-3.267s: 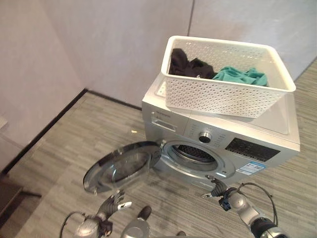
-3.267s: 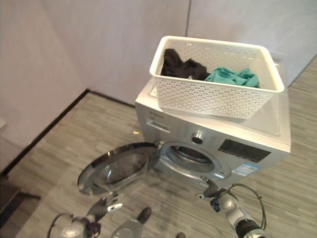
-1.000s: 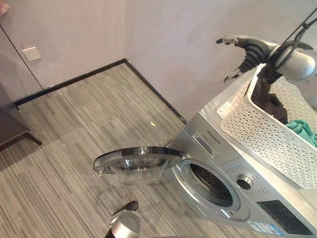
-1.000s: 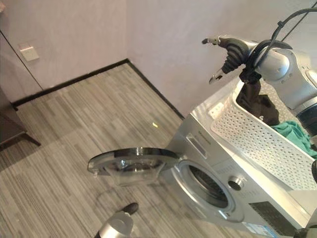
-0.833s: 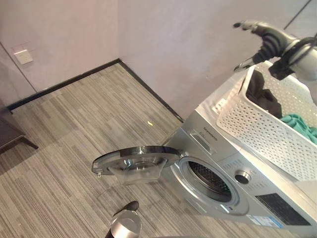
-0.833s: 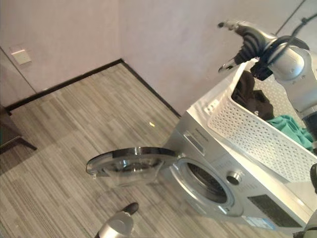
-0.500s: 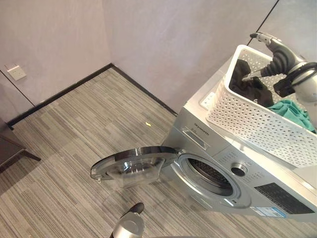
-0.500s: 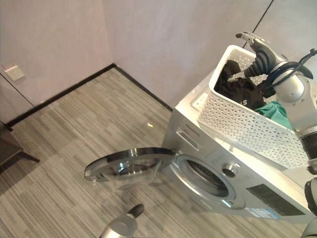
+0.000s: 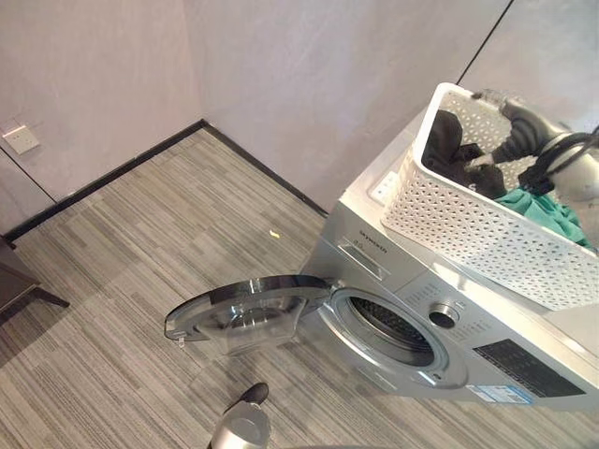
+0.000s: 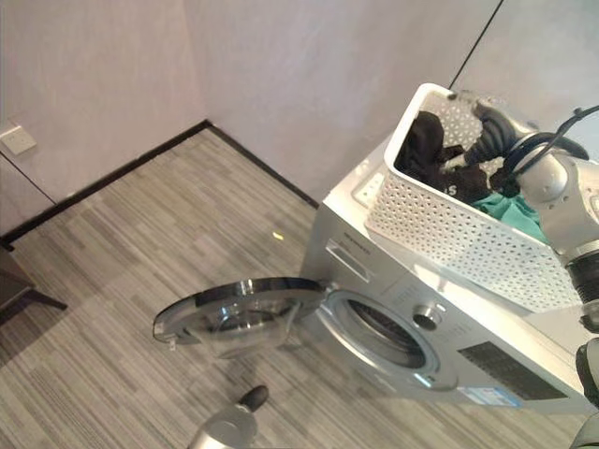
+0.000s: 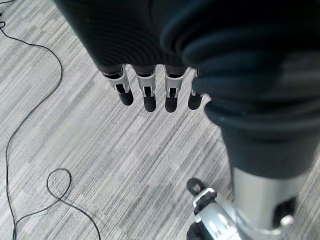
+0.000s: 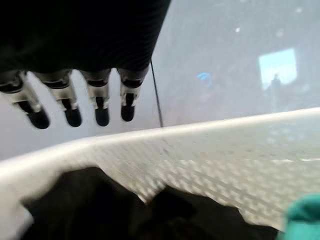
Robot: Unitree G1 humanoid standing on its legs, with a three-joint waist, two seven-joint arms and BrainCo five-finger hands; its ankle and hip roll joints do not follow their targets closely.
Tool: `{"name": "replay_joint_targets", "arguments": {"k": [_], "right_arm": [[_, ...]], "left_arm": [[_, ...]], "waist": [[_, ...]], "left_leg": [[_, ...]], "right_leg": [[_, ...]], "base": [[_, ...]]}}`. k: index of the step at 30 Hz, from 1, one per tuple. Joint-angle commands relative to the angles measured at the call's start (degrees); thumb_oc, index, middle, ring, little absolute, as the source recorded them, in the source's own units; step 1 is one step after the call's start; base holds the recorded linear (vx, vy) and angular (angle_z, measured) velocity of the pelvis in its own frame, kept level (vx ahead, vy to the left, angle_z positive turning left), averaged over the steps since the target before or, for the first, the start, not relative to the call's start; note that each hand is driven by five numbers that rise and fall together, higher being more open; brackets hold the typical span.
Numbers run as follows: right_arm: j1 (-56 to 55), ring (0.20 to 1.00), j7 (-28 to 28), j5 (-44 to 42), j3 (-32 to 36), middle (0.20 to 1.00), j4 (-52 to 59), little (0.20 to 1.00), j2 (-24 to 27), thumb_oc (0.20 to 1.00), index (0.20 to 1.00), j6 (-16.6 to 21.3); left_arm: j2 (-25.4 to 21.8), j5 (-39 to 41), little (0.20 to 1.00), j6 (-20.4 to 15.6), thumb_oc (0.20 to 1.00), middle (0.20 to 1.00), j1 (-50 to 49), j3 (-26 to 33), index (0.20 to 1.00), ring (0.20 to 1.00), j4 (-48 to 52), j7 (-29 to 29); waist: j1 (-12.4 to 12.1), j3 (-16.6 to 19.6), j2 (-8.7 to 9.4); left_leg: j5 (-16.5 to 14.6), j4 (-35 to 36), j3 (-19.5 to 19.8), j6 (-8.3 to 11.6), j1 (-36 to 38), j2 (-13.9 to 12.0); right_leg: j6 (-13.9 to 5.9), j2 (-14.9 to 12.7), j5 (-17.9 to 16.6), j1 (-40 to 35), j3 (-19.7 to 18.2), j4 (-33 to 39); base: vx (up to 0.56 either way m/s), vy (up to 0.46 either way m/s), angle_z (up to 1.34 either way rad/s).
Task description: Grab the laundry basket,head to the washer,open it,put in the laundry and shut it.
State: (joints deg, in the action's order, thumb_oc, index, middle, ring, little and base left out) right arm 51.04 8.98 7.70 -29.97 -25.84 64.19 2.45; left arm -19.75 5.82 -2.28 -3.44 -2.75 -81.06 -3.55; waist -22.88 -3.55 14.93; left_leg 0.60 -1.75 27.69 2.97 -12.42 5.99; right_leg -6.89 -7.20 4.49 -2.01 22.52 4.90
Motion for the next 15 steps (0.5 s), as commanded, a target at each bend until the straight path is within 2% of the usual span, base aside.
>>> {"name": "replay_joint_targets", "arguments": {"k": [1, 6, 10, 14, 15], "right_arm": [[5.7, 1.0, 1.4, 1.5, -4.3, 1.0, -2.2, 1.0, 3.4, 1.0, 1.0, -0.9], [10.2, 1.0, 2.4, 2.6, -10.1, 1.0, -5.9, 1.0, 0.7, 1.0, 1.0, -0.9], [10.0, 1.0, 3.2, 2.5, -11.5, 1.0, -7.3, 1.0, -0.7, 1.0, 1.0, -0.8], [13.1, 1.0, 4.9, 3.9, -16.4, 1.0, -9.5, 1.0, -2.5, 1.0, 1.0, -0.7], [14.9, 1.0, 6.9, 6.5, -20.1, 1.0, -10.4, 1.0, -2.9, 1.0, 1.0, -0.6]], "left_arm": [[-2.1, -0.8, 1.0, 1.3, 1.0, 1.0, -2.2, 2.1, 1.0, 1.0, -4.3, 0.2], [-1.5, -0.8, 1.0, 1.2, 1.0, 1.0, -2.3, 1.4, 1.0, 1.0, -4.2, 0.2], [-1.5, -0.9, 1.0, 1.1, 1.0, 1.0, -2.3, 1.3, 1.0, 1.0, -4.0, 0.2], [-1.3, -0.7, 1.0, 1.0, 1.0, 1.0, -2.4, 1.2, 1.0, 1.0, -3.9, 0.4], [-1.7, -0.7, 1.0, 1.0, 1.0, 1.0, -2.2, 1.1, 1.0, 1.0, -3.9, 0.5]], "waist": [[-0.9, 3.9, 0.25], [-1.1, 3.6, 0.4], [-1.3, 3.3, 0.45], [-1.6, 3.0, 0.54], [-2.0, 2.8, 0.86]], "left_leg": [[3.3, 6.7, 1.7, -3.01, 2.1, -1.4], [3.4, 6.7, 1.7, -3.01, 1.9, -1.4], [3.5, 6.7, 1.8, -3.02, 1.8, -1.4], [3.6, 6.7, 1.6, -3.02, 1.7, -1.4], [3.7, 6.7, 1.6, -2.99, 1.5, -1.4]], "right_leg": [[-0.68, -0.4, -6.8, 2.6, -0.3, 0.1], [-0.71, -0.2, -7.0, 2.9, -0.3, 0.1], [-0.67, -0.2, -7.0, 2.9, -0.3, 0.1], [-0.66, -0.1, -7.1, 3.2, -0.5, 0.1], [-0.63, -0.1, -7.1, 3.3, -0.5, 0.1]], "base": [[0.0, 0.0, 0.0], [0.0, 0.0, 0.0], [0.0, 0.0, 0.0], [0.0, 0.0, 0.0], [0.0, 0.0, 0.0]]}}
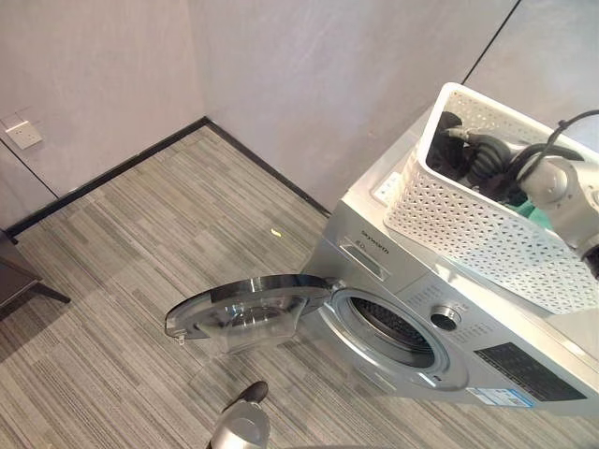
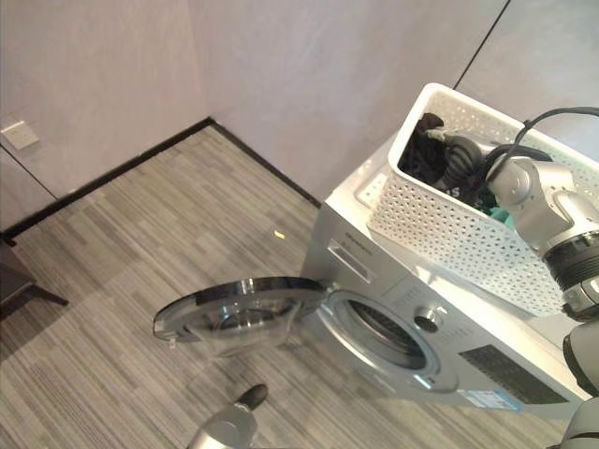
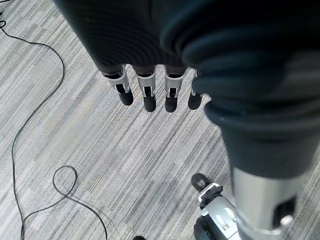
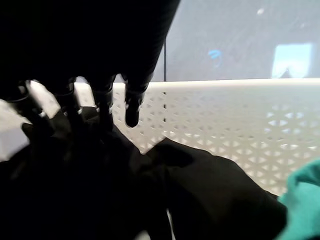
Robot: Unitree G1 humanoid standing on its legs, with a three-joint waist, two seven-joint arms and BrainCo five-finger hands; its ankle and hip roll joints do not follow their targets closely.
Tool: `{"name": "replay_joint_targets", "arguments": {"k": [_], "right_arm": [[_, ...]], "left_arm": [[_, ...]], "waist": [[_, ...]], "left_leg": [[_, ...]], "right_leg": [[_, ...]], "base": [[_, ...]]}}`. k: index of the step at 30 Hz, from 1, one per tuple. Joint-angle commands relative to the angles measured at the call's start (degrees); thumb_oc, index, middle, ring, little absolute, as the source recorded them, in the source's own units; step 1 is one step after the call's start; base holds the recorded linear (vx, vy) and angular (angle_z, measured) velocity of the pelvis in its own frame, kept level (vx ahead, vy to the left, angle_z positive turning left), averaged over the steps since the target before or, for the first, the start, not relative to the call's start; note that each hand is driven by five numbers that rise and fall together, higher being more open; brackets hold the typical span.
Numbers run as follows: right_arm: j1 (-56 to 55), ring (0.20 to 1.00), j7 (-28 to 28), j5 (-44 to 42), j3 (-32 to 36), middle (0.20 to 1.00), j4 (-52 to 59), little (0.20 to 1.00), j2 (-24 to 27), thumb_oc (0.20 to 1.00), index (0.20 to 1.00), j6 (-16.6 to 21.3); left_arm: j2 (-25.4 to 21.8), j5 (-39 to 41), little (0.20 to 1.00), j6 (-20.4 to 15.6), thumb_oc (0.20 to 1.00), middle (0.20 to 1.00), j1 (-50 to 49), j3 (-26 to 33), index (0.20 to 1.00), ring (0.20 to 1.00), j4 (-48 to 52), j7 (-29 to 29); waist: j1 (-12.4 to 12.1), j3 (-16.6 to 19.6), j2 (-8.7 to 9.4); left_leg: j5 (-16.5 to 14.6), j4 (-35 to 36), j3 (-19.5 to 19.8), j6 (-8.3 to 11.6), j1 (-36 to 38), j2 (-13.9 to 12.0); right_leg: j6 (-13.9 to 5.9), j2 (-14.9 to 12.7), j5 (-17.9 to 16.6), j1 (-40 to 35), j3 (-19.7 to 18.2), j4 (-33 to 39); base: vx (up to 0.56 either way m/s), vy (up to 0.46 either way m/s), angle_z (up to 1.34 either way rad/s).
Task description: Grab the laundry basket,head to the washer,open it,put in the laundry and shut it.
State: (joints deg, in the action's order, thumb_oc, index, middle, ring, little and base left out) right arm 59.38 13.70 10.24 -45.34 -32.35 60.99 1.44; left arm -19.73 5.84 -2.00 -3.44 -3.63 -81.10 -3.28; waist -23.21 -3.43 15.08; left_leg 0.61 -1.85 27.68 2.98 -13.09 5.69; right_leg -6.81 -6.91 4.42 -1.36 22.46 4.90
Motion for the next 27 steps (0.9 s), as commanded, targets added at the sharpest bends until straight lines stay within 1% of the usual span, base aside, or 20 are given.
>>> {"name": "replay_joint_targets", "arguments": {"k": [1, 3, 7, 10, 15, 16, 18, 23, 27], "right_arm": [[6.8, 1.0, 2.1, 3.9, -5.0, 1.0, -4.0, 1.0, 0.3, 1.0, 1.0, 0.4], [9.5, 1.0, 3.8, 5.1, -8.3, 1.0, -4.1, 1.0, -0.1, 1.0, 1.0, 0.2], [11.7, 1.0, 3.9, 6.3, -10.7, 1.0, -5.9, 1.0, -1.7, 1.0, 1.0, 0.2], [11.7, 1.0, 3.6, 7.4, -11.1, 1.0, -7.1, 1.0, -2.7, 1.0, 1.0, 0.2], [9.4, 1.0, 3.4, 14.0, -11.6, 1.0, -9.5, 1.0, -5.9, 1.0, 1.0, 0.5], [9.4, 1.0, 3.4, 14.0, -11.6, 1.0, -9.6, 1.0, -6.0, 1.0, 1.0, 0.5], [9.9, 1.0, 3.7, 17.4, -12.1, 1.0, -9.0, 1.0, -8.1, 1.0, 1.0, 0.3], [9.2, 1.0, 3.9, 19.2, -11.4, 1.0, -5.8, 1.0, -10.7, 1.0, 1.0, 0.4], [7.3, 1.0, 3.9, 19.4, -9.9, 1.0, -3.8, 1.0, -11.5, 1.0, 1.0, 0.6]], "left_arm": [[-1.6, -0.8, 1.0, 0.8, 1.0, 1.0, -2.2, 2.1, 1.0, 1.0, -3.8, 0.3], [-2.0, -1.0, 1.0, 0.8, 1.0, 1.0, -2.2, 2.1, 1.0, 1.0, -3.8, 0.4], [-1.8, -1.5, 1.0, 0.9, 1.0, 1.0, -2.2, 1.8, 1.0, 1.0, -4.1, 0.3], [-1.7, -1.7, 1.0, 1.0, 1.0, 1.0, -2.2, 1.8, 1.0, 1.0, -4.2, 0.1], [-1.5, -2.5, 1.0, 1.0, 1.0, 1.0, -2.0, 1.5, 1.0, 1.0, -4.2, -0.2], [-1.5, -2.5, 1.0, 1.0, 1.0, 1.0, -2.0, 1.5, 1.0, 1.0, -4.2, -0.2], [-1.7, -2.4, 1.0, 1.2, 1.0, 1.0, -1.7, 1.6, 1.0, 1.0, -4.1, -0.4], [-1.7, -2.3, 1.0, 1.5, 1.0, 1.0, -1.5, 1.8, 1.0, 1.0, -4.1, -0.7], [-1.5, -2.0, 1.0, 1.5, 1.0, 1.0, -1.5, 2.0, 1.0, 1.0, -4.3, -0.8]], "waist": [[-1.6, 2.7, 0.62], [-1.9, 2.4, 0.83], [-2.1, 2.1, 0.8], [-2.3, 1.9, 0.89], [-2.7, 1.3, 0.8], [-2.7, 1.3, 0.81], [-2.9, 1.1, 0.67], [-2.6, 1.3, 0.2], [-2.2, 1.4, -0.11]], "left_leg": [[3.6, 6.9, 1.6, -2.99, 2.2, -1.1], [3.7, 6.9, 1.8, -2.96, 2.0, -1.0], [3.8, 6.9, 1.7, -3.01, 1.7, -1.0], [3.8, 6.9, 1.6, -3.06, 1.6, -1.0], [3.8, 6.9, 1.5, -3.23, 1.3, -1.1], [3.8, 6.9, 1.5, -3.23, 1.3, -1.1], [3.7, 6.9, 1.3, -3.31, 1.3, -1.1], [3.7, 6.9, 0.8, -3.44, 1.2, -1.3], [3.7, 6.9, 0.4, -3.47, 1.1, -1.3]], "right_leg": [[-0.71, -0.4, -7.0, 2.7, -0.4, 0.1], [-0.76, -0.3, -7.0, 2.8, -0.1, 0.1], [-0.83, -0.4, -7.2, 3.2, -0.3, 0.1], [-0.83, -0.3, -7.3, 3.3, -0.4, 0.1], [-0.77, -0.3, -7.5, 3.7, -0.8, 0.1], [-0.77, -0.3, -7.5, 3.7, -0.8, 0.1], [-0.74, -0.3, -7.5, 4.0, -1.1, 0.1], [-0.56, -0.2, -7.6, 4.4, -1.7, 0.1], [-0.52, -0.2, -7.7, 4.7, -2.2, 0.1]], "base": [[0.0, 0.0, 0.0], [0.0, 0.0, 0.0], [0.0, 0.0, 0.0], [0.0, -0.001, -0.01], [0.0, 0.0, -0.01], [0.0, 0.0, 0.0], [0.0, 0.0, 0.0], [0.01, 0.007, -0.08], [0.0, 0.006, -0.1]]}}
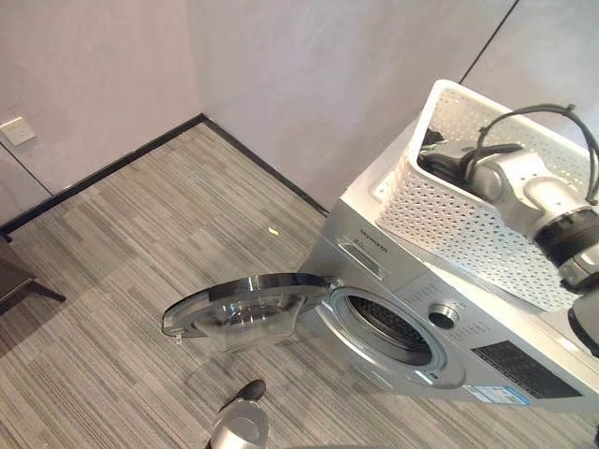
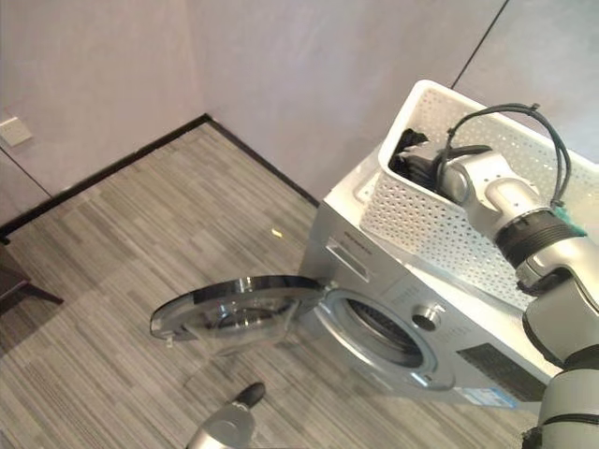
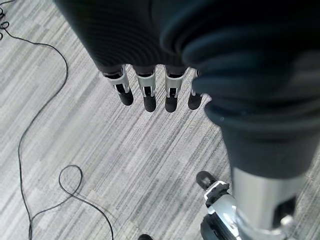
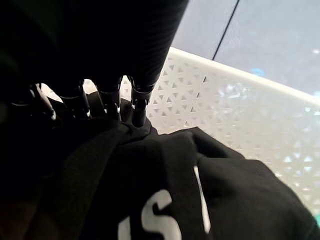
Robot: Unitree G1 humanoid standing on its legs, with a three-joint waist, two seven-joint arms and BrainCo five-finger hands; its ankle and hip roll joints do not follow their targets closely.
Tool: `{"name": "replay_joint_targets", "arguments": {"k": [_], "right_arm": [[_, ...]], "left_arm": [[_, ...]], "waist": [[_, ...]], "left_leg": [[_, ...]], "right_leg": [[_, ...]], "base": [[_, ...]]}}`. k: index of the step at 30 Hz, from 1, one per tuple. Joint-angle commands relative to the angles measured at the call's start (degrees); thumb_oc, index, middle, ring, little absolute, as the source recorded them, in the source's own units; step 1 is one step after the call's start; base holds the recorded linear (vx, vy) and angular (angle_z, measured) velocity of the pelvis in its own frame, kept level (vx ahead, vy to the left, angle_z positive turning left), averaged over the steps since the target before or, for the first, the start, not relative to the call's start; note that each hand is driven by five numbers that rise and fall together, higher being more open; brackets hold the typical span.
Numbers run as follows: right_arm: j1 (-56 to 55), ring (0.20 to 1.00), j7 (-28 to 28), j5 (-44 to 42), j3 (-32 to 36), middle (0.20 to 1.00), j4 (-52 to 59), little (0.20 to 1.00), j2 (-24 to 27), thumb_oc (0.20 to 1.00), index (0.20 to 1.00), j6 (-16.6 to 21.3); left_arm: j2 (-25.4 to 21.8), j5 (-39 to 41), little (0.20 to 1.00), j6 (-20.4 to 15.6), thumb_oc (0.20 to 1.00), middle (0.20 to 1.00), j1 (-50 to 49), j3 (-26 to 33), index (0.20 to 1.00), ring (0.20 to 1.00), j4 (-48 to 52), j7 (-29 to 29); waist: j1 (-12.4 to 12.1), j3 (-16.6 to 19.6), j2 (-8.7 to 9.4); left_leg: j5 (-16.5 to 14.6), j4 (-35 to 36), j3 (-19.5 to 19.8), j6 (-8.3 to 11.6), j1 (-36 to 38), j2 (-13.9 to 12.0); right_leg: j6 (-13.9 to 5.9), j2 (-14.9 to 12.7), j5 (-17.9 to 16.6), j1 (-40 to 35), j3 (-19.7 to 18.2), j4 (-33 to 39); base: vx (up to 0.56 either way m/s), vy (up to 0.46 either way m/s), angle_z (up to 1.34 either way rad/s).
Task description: Grab the laundry basket,head to the washer,open it,put in the laundry and shut it.
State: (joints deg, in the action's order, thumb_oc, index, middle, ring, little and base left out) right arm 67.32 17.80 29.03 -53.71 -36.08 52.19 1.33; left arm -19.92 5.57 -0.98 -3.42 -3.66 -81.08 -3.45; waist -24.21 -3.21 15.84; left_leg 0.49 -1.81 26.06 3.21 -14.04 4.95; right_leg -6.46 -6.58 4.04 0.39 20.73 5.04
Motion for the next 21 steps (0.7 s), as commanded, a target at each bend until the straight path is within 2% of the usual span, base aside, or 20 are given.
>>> {"name": "replay_joint_targets", "arguments": {"k": [1, 4, 9, 10, 11, 12, 18, 21], "right_arm": [[-2.9, 1.0, -0.5, 1.2, 0.3, 1.0, 0.7, 1.0, -3.2, 1.0, 1.0, 0.6], [-5.3, 1.0, -2.7, 6.4, 1.7, 1.0, 0.3, 1.0, -4.3, 1.0, 1.0, 1.0], [-11.7, 1.0, -4.9, 10.3, 4.5, 1.0, -3.2, 1.0, -5.5, 1.0, 1.0, 1.4], [-12.3, 0.909, -6.4, 11.1, 3.2, 0.909, -12.9, 0.909, -6.3, 0.909, 0.909, 1.5], [-12.3, 0.247, -6.4, 11.6, 2.0, 0.247, -19.2, 0.247, -7.5, 0.247, 0.247, 1.3], [-12.2, 0.2, -6.6, 11.6, 1.9, 0.2, -19.5, 0.2, -7.7, 0.2, 0.2, 1.4], [-13.0, 0.2, -7.6, 12.8, 1.0, 0.2, -27.0, 0.2, -9.3, 0.2, 0.2, 1.4], [-17.0, 0.2, -9.5, 15.4, 2.0, 0.2, -32.6, 0.2, -9.5, 0.2, 0.2, 1.1]], "left_arm": [[-1.0, -1.7, 1.0, 0.5, 1.0, 1.0, -1.6, 2.3, 1.0, 1.0, -4.3, -0.5], [-0.5, -2.1, 1.0, 0.5, 1.0, 1.0, -1.9, 2.4, 1.0, 1.0, -4.2, -0.3], [0.1, -3.1, 1.0, 0.2, 1.0, 1.0, -2.0, 2.3, 1.0, 1.0, -4.0, -0.6], [0.0, -4.0, 1.0, 0.1, 1.0, 1.0, -2.0, 1.5, 1.0, 1.0, -3.9, -0.5], [-0.2, -5.0, 1.0, 0.1, 1.0, 1.0, -2.1, 0.7, 1.0, 1.0, -3.8, -0.3], [-0.2, -5.0, 1.0, 0.1, 1.0, 1.0, -2.1, 0.8, 1.0, 1.0, -3.8, -0.3], [0.1, -5.5, 1.0, -0.3, 1.0, 1.0, -2.4, 0.5, 1.0, 1.0, -4.0, -0.3], [0.6, -6.3, 1.0, -0.4, 1.0, 1.0, -2.4, -0.1, 1.0, 1.0, -3.9, -0.1]], "waist": [[-0.9, 1.4, -1.28], [-0.7, 1.7, -1.73], [-1.0, 2.1, -2.52], [-1.6, 2.4, -2.79], [-2.2, 2.7, -3.07], [-2.1, 2.7, -3.08], [-2.3, 3.5, -3.65], [-2.4, 4.0, -4.34]], "left_leg": [[3.8, 6.8, 2.0, -3.75, 2.1, -0.6], [3.7, 6.8, 1.7, -3.8, 2.0, -0.7], [3.6, 6.8, 1.7, -3.81, 2.2, -0.6], [3.7, 6.8, 1.9, -3.77, 2.1, -0.5], [3.7, 6.8, 2.2, -3.72, 2.0, -0.3], [3.7, 6.8, 2.2, -3.72, 2.0, -0.3], [3.9, 6.8, 2.1, -3.45, 2.0, -0.3], [4.0, 6.8, 2.3, -3.4, 2.0, -0.1]], "right_leg": [[-0.91, -0.7, -7.4, 3.2, -0.7, 0.0], [-0.88, -0.7, -7.4, 3.5, -1.2, 0.0], [-0.76, -0.9, -7.3, 3.5, -1.3, 0.0], [-0.71, -0.9, -7.2, 3.4, -1.0, 0.0], [-0.71, -1.0, -7.1, 3.4, -0.5, 0.0], [-0.71, -1.0, -7.1, 3.4, -0.5, 0.0], [-0.8, -1.1, -7.2, 3.3, -0.5, 0.0], [-0.9, -1.2, -7.1, 3.1, -0.1, 0.0]], "base": [[0.0, 0.0, 0.0], [0.0, 0.009, -0.03], [0.01, -0.003, -0.05], [0.02, -0.01, -0.04], [0.0, 0.0, 0.0], [0.0, 0.0, 0.0], [0.0, -0.009, 0.02], [0.0, -0.004, 0.01]]}}
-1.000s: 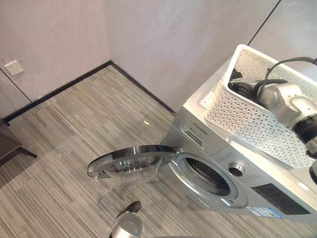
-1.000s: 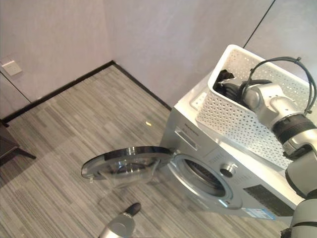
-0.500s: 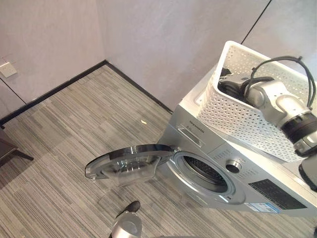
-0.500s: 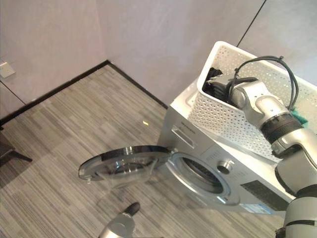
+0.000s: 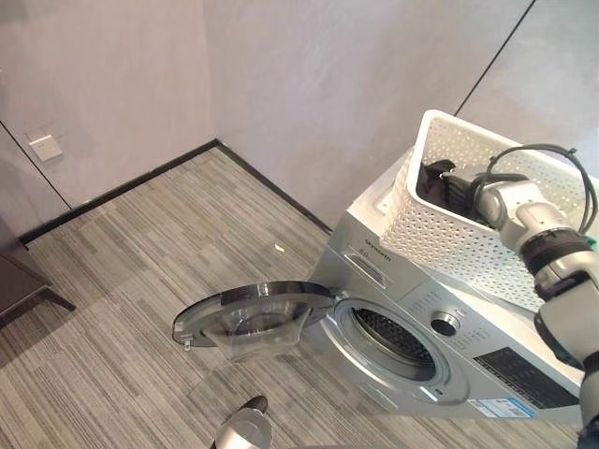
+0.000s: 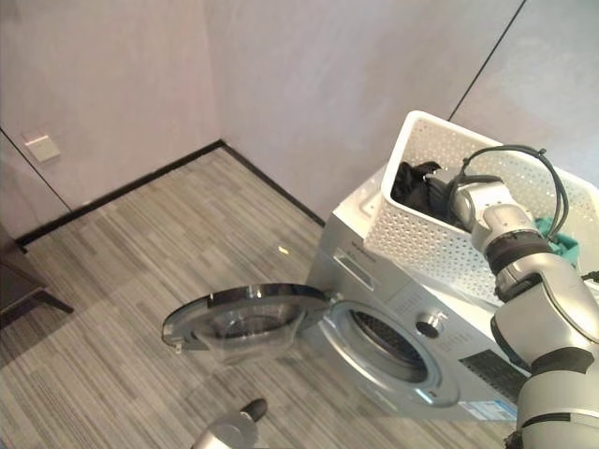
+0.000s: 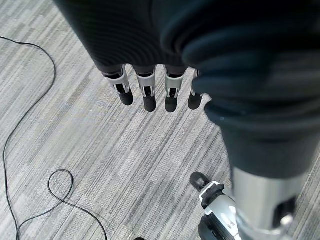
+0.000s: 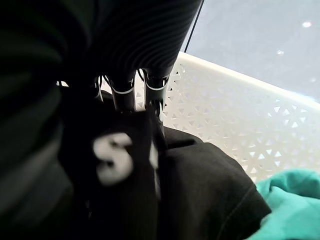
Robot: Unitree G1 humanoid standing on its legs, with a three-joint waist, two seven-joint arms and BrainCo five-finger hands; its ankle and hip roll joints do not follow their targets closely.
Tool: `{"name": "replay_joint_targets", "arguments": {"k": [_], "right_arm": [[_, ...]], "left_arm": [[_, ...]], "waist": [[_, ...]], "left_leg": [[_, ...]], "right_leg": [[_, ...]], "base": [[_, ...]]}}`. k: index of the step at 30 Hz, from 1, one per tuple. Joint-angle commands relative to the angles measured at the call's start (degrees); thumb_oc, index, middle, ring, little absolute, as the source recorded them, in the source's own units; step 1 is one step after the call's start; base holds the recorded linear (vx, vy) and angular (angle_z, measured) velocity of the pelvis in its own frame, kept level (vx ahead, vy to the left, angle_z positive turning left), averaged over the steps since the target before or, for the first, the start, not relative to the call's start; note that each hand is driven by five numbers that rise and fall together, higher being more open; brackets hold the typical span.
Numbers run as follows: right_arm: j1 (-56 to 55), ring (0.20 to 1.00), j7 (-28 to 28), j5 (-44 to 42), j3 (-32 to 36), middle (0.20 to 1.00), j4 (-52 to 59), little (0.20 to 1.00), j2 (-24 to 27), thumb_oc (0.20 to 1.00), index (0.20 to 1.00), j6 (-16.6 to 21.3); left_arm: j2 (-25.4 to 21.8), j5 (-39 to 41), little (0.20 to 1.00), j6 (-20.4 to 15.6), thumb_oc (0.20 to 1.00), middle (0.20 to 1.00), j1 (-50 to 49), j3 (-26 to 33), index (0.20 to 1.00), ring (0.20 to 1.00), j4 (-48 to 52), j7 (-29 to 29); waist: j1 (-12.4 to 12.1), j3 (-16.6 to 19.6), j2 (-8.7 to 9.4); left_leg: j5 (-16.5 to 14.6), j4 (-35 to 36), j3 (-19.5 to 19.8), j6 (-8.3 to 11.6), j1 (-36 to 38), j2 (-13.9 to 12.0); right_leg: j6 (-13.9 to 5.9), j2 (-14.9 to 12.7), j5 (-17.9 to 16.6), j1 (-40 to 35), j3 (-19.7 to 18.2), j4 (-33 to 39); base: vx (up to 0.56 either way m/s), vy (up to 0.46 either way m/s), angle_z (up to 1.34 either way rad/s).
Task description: Grab the laundry basket,head to the washer,open it,put in the laundry and shut it.
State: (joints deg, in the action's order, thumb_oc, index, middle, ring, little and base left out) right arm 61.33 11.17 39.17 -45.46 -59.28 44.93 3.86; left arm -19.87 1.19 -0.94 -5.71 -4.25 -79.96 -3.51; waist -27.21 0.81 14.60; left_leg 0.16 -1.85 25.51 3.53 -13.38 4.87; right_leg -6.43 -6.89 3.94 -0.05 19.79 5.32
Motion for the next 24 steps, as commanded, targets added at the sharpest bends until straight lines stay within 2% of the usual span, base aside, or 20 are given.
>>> {"name": "replay_joint_targets", "arguments": {"k": [1, 5, 6, 7, 11, 15, 16, 17, 19, 24], "right_arm": [[-11.0, 0.2, -2.9, 5.3, -6.2, 0.2, -9.5, 0.2, -2.3, 0.2, 0.2, -1.4], [-12.5, 0.2, -4.4, 6.4, -5.3, 0.2, -11.9, 0.2, -0.9, 0.2, 0.2, -1.7], [-9.8, 0.2, -4.7, 5.6, -5.1, 0.2, -10.1, 0.2, 1.7, 0.2, 0.2, -1.2], [-7.2, 0.2, -5.6, 3.8, -4.5, 0.2, -3.3, 0.2, 5.7, 0.2, 0.2, -1.1], [-4.4, 0.2, -7.1, 2.8, -2.7, 0.2, 4.6, 0.2, 9.0, 0.2, 0.2, -1.6], [-6.0, 0.2, -10.9, 1.4, 6.3, 0.2, 18.9, 0.2, 13.5, 0.2, 0.2, -3.5], [-8.1, 0.2, -12.6, 1.9, 11.1, 0.2, 24.8, 0.2, 14.6, 0.2, 0.2, -4.1], [-8.5, 0.2, -12.5, 2.0, 11.6, 0.2, 25.2, 0.2, 14.8, 0.2, 0.2, -4.2], [-12.0, 0.2, -15.6, 2.4, 19.2, 0.2, 32.5, 0.2, 14.8, 0.2, 0.2, -4.8], [-19.9, 0.2, -20.3, 4.2, 28.8, 0.2, 38.3, 0.2, 13.8, 0.2, 0.2, -5.3]], "left_arm": [[0.5, -1.9, 1.0, -0.4, 1.0, 1.0, -0.2, 0.5, 1.0, 1.0, -5.0, -0.1], [0.6, -2.8, 1.0, -0.6, 1.0, 1.0, -0.2, 0.0, 1.0, 1.0, -4.7, -0.2], [0.8, -3.1, 1.0, -0.8, 1.0, 1.0, -0.4, -0.3, 1.0, 1.0, -4.4, -0.2], [1.1, -2.5, 1.0, -1.1, 1.0, 1.0, -0.5, 0.2, 1.0, 1.0, -4.4, -0.5], [1.6, -1.7, 1.0, -1.2, 1.0, 1.0, -0.7, 0.4, 1.0, 1.0, -4.4, -0.8], [2.4, -0.7, 1.0, -1.4, 1.0, 1.0, -0.7, 1.5, 1.0, 1.0, -4.2, -1.1], [2.7, -0.6, 1.0, -1.4, 1.0, 1.0, -0.6, 1.8, 1.0, 1.0, -4.2, -1.2], [2.6, -0.6, 1.0, -1.4, 1.0, 1.0, -0.6, 1.6, 1.0, 1.0, -4.2, -1.2], [3.0, -0.8, 1.0, -1.3, 1.0, 1.0, 0.2, 2.0, 1.0, 1.0, -4.4, -1.2], [2.9, -1.8, 1.0, -1.3, 1.0, 1.0, 1.0, 2.0, 1.0, 1.0, -4.2, -1.6]], "waist": [[0.5, 0.0, -3.08], [0.2, 0.4, -3.45], [0.4, 1.0, -3.59], [1.2, 1.4, -3.85], [1.9, 1.8, -4.28], [3.1, 2.4, -5.24], [3.3, 2.7, -5.69], [3.3, 2.7, -5.59], [3.9, 3.2, -6.3], [3.6, 3.6, -6.74]], "left_leg": [[4.3, 6.9, 2.9, -3.71, 1.3, 0.0], [4.4, 6.9, 3.3, -3.68, 1.3, 0.2], [4.5, 6.9, 3.3, -3.63, 1.1, 0.3], [4.4, 6.9, 2.9, -3.57, 1.2, 0.2], [4.4, 6.9, 2.5, -3.7, 1.4, 0.2], [4.2, 6.9, 2.1, -3.93, 1.7, 0.2], [4.1, 6.9, 2.0, -4.03, 1.8, 0.1], [4.5, 6.9, 2.1, -4.08, 1.6, 0.3], [4.3, 6.9, 1.9, -4.21, 1.7, 0.4], [4.1, 6.9, 2.2, -4.31, 2.1, 0.4]], "right_leg": [[-0.93, -0.9, -7.0, 3.6, 0.9, -0.3], [-0.98, -1.0, -7.0, 3.6, 1.3, -0.3], [-1.06, -1.1, -7.0, 3.8, 1.4, -0.3], [-1.14, -1.1, -7.1, 3.8, 1.0, -0.3], [-1.2, -1.1, -7.2, 3.8, 0.6, -0.3], [-1.25, -1.1, -7.2, 3.9, 0.1, -0.3], [-1.28, -1.2, -7.2, 3.8, 0.0, -0.3], [-1.37, -1.3, -7.5, 4.0, 0.1, -0.3], [-1.29, -1.4, -7.4, 4.0, -0.2, -0.3], [-1.14, -1.4, -7.2, 3.7, -0.1, -0.3]], "base": [[0.0, -0.009, 0.13], [0.0, -0.001, 0.09], [0.0, 0.0, 0.0], [0.0, 0.0, 0.0], [-0.01, 0.006, -0.04], [0.0, 0.005, -0.01], [0.01, -0.004, -0.04], [-0.01, 0.009, -0.04], [0.0, 0.004, -0.02], [0.01, -0.014, -0.06]]}}
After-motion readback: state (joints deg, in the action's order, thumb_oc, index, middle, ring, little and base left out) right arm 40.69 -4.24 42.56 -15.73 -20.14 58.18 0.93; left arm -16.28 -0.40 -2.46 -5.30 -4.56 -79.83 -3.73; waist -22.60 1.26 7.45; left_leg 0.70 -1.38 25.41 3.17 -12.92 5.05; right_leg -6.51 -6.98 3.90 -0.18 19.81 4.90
